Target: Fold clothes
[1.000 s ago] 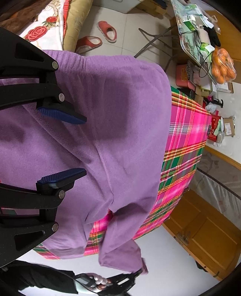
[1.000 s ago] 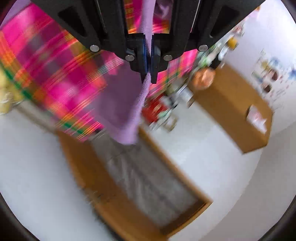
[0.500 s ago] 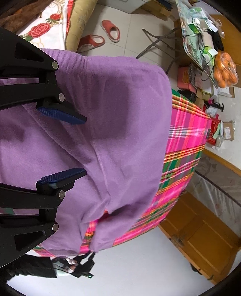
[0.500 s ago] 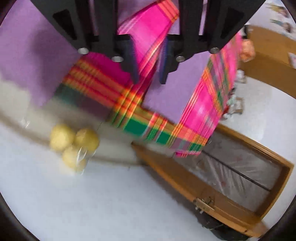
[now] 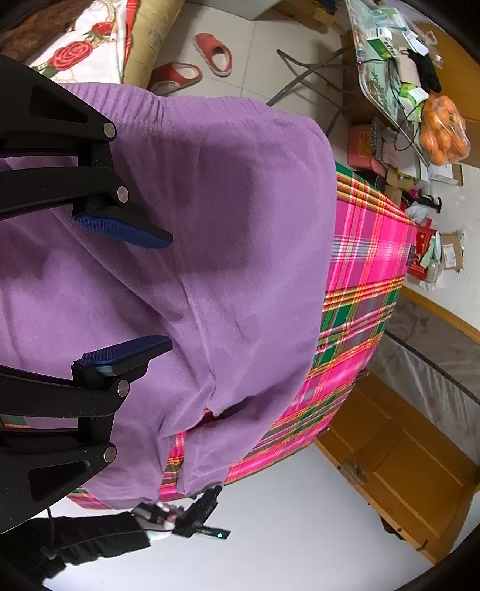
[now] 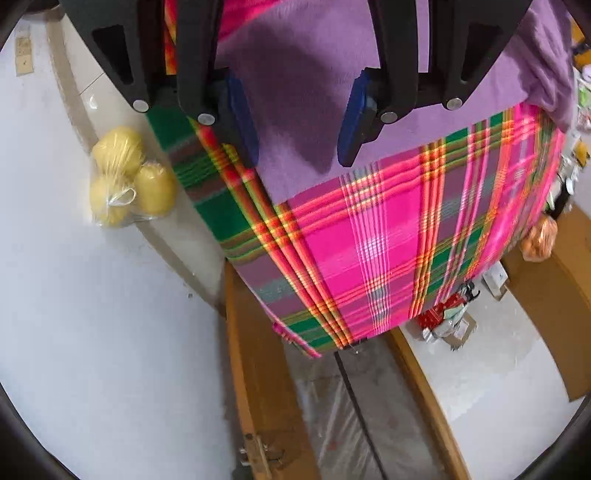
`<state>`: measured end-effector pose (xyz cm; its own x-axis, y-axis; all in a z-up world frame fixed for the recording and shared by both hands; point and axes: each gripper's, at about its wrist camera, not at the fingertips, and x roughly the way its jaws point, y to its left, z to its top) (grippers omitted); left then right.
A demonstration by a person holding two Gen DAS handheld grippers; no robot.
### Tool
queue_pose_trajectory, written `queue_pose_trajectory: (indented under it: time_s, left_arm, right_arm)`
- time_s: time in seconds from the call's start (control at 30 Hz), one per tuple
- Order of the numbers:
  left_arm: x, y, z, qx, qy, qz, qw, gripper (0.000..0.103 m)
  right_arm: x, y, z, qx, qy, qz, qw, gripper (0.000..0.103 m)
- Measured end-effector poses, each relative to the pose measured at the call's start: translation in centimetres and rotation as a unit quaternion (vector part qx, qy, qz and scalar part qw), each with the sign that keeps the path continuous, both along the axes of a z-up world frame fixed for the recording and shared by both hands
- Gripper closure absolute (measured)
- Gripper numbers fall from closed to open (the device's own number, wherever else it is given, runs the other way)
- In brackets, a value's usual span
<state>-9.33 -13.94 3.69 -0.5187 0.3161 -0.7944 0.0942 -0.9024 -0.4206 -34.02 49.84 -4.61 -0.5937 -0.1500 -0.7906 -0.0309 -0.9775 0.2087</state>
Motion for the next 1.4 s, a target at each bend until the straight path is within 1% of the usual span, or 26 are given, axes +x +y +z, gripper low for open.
queue_pose_trajectory:
  time_s: [0.03, 0.1, 0.13, 0.23, 0.3, 0.4, 0.47, 0.5, 0.53, 0.6, 0.67, 0.73, 0.8, 0.9, 1.0, 1.07, 1.13, 1.17, 1.2, 1.23, 1.27, 1.33, 1.4]
  left_arm:
    - [0.0, 0.1, 0.0, 0.0, 0.002, -0.001, 1.0, 0.052]
    - [-0.1, 0.2, 0.1, 0.001, 0.005, -0.004, 1.0, 0.052]
    - [-0.2, 0.3, 0.1, 0.001, 0.007, -0.006, 1.0, 0.052]
    - [-0.3, 0.5, 0.4, 0.007, 0.017, -0.011, 0.9998, 0.052]
    - [-0.3, 0.6, 0.8, 0.013, 0.029, -0.013, 0.9994, 0.052]
    - [0.0, 0.7, 1.4, 0.022, 0.048, -0.017, 0.9985, 0.052]
    - [0.1, 0.7, 1.9, 0.028, 0.062, -0.018, 0.9975, 0.052]
    - [0.2, 0.8, 2.2, 0.03, 0.069, -0.02, 0.9969, 0.052]
    - [0.3, 0.9, 2.4, 0.032, 0.075, -0.022, 0.9964, 0.052]
    - [0.4, 1.0, 2.7, 0.032, 0.081, -0.025, 0.9959, 0.052]
    - [0.4, 1.0, 2.8, 0.033, 0.082, -0.026, 0.9957, 0.052]
    - [0.5, 1.0, 2.8, 0.036, 0.081, -0.025, 0.9957, 0.052]
    - [0.6, 1.0, 2.9, 0.036, 0.081, -0.025, 0.9958, 0.052]
    - [0.7, 1.1, 2.9, 0.036, 0.08, -0.024, 0.9958, 0.052]
    - [0.6, 1.3, 2.9, 0.034, 0.08, -0.025, 0.9959, 0.052]
    - [0.6, 1.4, 2.8, 0.031, 0.079, -0.025, 0.9961, 0.052]
    - [0.5, 1.4, 2.7, 0.029, 0.077, -0.024, 0.9963, 0.052]
    - [0.5, 1.4, 2.6, 0.029, 0.075, -0.023, 0.9965, 0.052]
    - [0.4, 1.4, 2.4, 0.027, 0.072, -0.022, 0.9968, 0.052]
    - [0.3, 1.4, 2.3, 0.026, 0.069, -0.021, 0.997, 0.052]
    - [0.2, 1.3, 2.1, 0.025, 0.066, -0.02, 0.9973, 0.052]
    - [0.1, 1.3, 1.9, 0.026, 0.061, -0.018, 0.9976, 0.052]
    - [0.0, 1.2, 1.7, 0.026, 0.058, -0.016, 0.9979, 0.052]
  right_arm:
    - [-0.2, -0.2, 0.0, 0.011, -0.006, 0.006, 1.0, 0.059]
    - [-0.5, -0.8, 0.1, 0.038, -0.018, 0.019, 0.999, 0.1]
    - [-0.6, -1.0, 0.2, 0.039, -0.022, 0.027, 0.999, 0.101]
    - [-0.3, -0.4, 1.7, 0.064, -0.005, 0.019, 0.998, 0.101]
    - [-0.4, 0.5, 3.8, 0.071, 0.029, -0.017, 0.997, 0.101]
    - [-0.6, 1.9, 6.3, 0.088, 0.076, -0.066, 0.991, 0.101]
    - [-0.9, 1.9, 7.2, 0.102, 0.086, -0.082, 0.988, 0.101]
    - [-0.8, 1.8, 7.5, 0.114, 0.085, -0.087, 0.986, 0.1]
    - [-0.6, 1.8, 7.4, 0.112, 0.08, -0.086, 0.987, 0.099]
    - [0.0, 2.1, 6.6, 0.097, 0.065, -0.086, 0.989, 0.084]
    - [1.2, 2.6, 5.5, 0.076, 0.058, -0.103, 0.99, 0.08]
    - [2.3, 3.6, 4.3, 0.042, 0.046, -0.123, 0.99, 0.08]
    - [3.1, 4.6, 2.8, -0.008, 0.028, -0.139, 0.99, 0.08]
    - [3.5, 5.1, 1.0, -0.054, 0.011, -0.141, 0.989, 0.079]
    - [3.1, 4.7, 0.3, -0.079, 0.001, -0.135, 0.988, 0.078]
    - [2.5, 4.5, 0.1, -0.088, 0.002, -0.136, 0.987, 0.077]
    - [2.0, 4.1, 0.1, -0.082, 0.003, -0.132, 0.988, 0.075]
    - [1.7, 3.9, 0.1, -0.077, 0.002, -0.129, 0.989, 0.077]
    - [1.4, 3.7, 0.2, -0.073, 0.001, -0.126, 0.989, 0.09]
    - [1.0, 3.4, 0.2, -0.061, -0.004, -0.121, 0.991, 0.098]
    - [0.5, 3.1, 0.4, -0.047, -0.007, -0.116, 0.992, 0.098]
    - [0.2, 3.1, 1.4, -0.041, 0.003, -0.118, 0.992, 0.098]
    - [0.0, 3.4, 3.2, -0.033, 0.032, -0.126, 0.991, 0.098]
